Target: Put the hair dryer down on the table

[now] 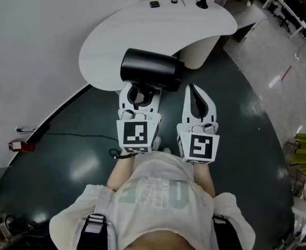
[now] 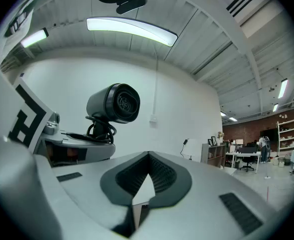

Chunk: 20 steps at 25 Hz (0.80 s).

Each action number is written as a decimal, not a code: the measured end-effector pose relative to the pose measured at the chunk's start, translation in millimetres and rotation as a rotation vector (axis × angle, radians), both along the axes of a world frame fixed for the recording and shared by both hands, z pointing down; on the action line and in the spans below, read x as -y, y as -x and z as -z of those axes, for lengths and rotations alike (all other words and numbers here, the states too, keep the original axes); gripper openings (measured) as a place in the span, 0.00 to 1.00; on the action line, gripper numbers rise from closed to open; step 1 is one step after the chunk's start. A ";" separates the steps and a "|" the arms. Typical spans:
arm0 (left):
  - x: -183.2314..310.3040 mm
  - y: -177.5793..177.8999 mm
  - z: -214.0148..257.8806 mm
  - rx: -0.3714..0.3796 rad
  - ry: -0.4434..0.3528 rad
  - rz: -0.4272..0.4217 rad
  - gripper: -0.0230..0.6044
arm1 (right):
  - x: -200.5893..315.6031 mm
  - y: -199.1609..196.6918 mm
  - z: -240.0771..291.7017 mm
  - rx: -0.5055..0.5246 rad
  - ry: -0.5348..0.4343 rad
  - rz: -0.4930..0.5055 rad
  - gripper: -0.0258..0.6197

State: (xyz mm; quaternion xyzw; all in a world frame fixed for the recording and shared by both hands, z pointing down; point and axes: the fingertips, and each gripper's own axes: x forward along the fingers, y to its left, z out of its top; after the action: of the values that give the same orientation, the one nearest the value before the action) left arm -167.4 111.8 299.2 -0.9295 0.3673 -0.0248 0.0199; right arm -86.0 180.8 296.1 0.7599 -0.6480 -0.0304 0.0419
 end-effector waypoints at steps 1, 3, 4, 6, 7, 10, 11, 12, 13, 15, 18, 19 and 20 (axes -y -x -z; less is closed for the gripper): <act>0.3 1.5 0.7 0.000 0.000 0.002 0.33 | 0.6 1.5 0.7 -0.003 0.002 0.003 0.04; 0.5 4.1 1.8 0.001 0.000 0.004 0.33 | 1.2 3.9 1.8 -0.009 0.006 0.008 0.04; 0.4 5.0 2.1 0.001 0.000 0.005 0.33 | 1.1 4.5 1.9 -0.011 0.007 0.008 0.04; 0.7 5.9 2.3 -0.001 0.002 0.003 0.33 | 1.1 4.5 1.2 -0.016 0.010 0.005 0.04; 1.4 6.0 2.4 -0.005 0.005 0.001 0.33 | 1.6 4.1 0.4 -0.018 0.013 0.004 0.04; 4.4 6.7 3.0 -0.024 0.011 0.001 0.33 | 3.0 1.1 -3.5 -0.015 0.026 -0.009 0.04; 5.5 7.0 3.2 -0.028 0.011 0.002 0.33 | 3.3 -0.1 -4.1 -0.014 0.030 -0.013 0.04; 6.6 7.2 3.4 -0.031 0.010 0.003 0.33 | 3.3 -1.4 -4.7 -0.007 0.030 -0.018 0.04; 8.0 7.3 3.6 -0.033 0.010 0.003 0.33 | 3.3 -2.6 -5.6 0.008 0.022 -0.020 0.04; 11.6 6.9 3.7 -0.036 0.008 0.001 0.33 | 4.5 -4.5 -6.2 0.048 -0.003 -0.014 0.04; 18.3 5.3 3.6 -0.040 0.009 -0.003 0.33 | 9.2 -7.0 -4.6 0.055 -0.011 -0.014 0.04; 21.0 4.7 3.5 -0.041 0.010 -0.005 0.33 | 11.4 -7.8 -4.5 0.046 -0.009 -0.019 0.04; 23.9 4.2 3.6 -0.041 0.010 -0.007 0.33 | 13.7 -8.3 -4.7 0.040 -0.006 -0.024 0.04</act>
State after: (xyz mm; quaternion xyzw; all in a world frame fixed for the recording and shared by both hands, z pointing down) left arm -171.5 87.9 295.7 -0.9313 0.3641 -0.0074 0.0075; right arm -77.7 167.1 300.8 0.7683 -0.6393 -0.0164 0.0270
